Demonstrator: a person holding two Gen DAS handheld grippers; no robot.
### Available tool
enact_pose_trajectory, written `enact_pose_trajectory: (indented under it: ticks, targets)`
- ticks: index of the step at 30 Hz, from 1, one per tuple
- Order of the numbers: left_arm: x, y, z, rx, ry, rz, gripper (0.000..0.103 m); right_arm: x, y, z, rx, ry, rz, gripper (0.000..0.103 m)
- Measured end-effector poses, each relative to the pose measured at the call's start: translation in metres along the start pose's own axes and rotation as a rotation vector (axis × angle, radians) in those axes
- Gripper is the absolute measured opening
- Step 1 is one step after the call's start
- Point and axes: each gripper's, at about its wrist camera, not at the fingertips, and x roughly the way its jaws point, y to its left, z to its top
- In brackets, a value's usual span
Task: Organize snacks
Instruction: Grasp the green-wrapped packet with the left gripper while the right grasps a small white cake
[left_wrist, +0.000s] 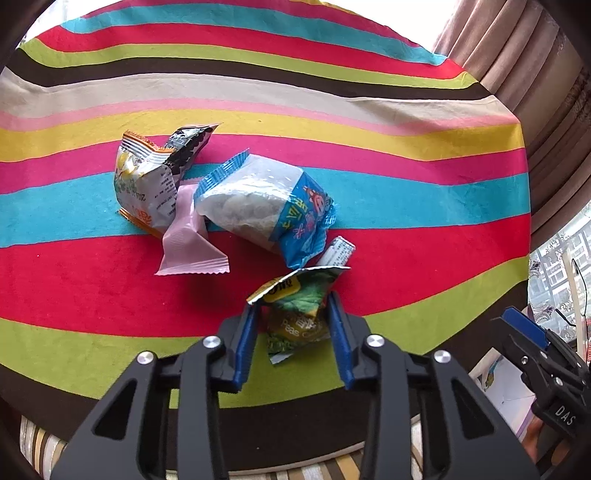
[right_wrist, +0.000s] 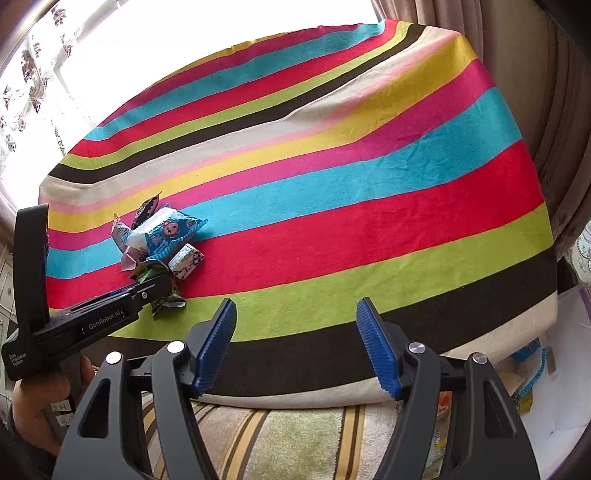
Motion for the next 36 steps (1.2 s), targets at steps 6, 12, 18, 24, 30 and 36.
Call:
enact_pose_trajectory:
  ticks: [6,12,18,24,30,36]
  targets:
    - [-0.004,0.005,-0.004,-0.017,-0.009,-0.004,0.03,0.011,0.023,0.006,-0.07,0.002,0.002,0.067]
    - [-0.019,0.016,-0.012,-0.04,-0.037,0.006,0.03,0.029,0.055,0.011,-0.212,0.022,0.021,0.067]
    - [-0.038,0.039,-0.024,-0.083,-0.077,0.019,0.03,0.054,0.083,0.016,-0.342,0.05,0.045,0.064]
    - [-0.043,0.055,-0.03,-0.124,-0.086,-0.004,0.03,0.069,0.101,0.02,-0.408,0.054,0.053,0.058]
    - [-0.042,0.058,-0.032,-0.138,-0.089,-0.025,0.03,0.082,0.108,0.025,-0.429,0.067,0.062,0.05]
    - [-0.042,0.06,-0.032,-0.145,-0.088,-0.037,0.03,0.092,0.11,0.029,-0.422,0.078,0.063,0.044]
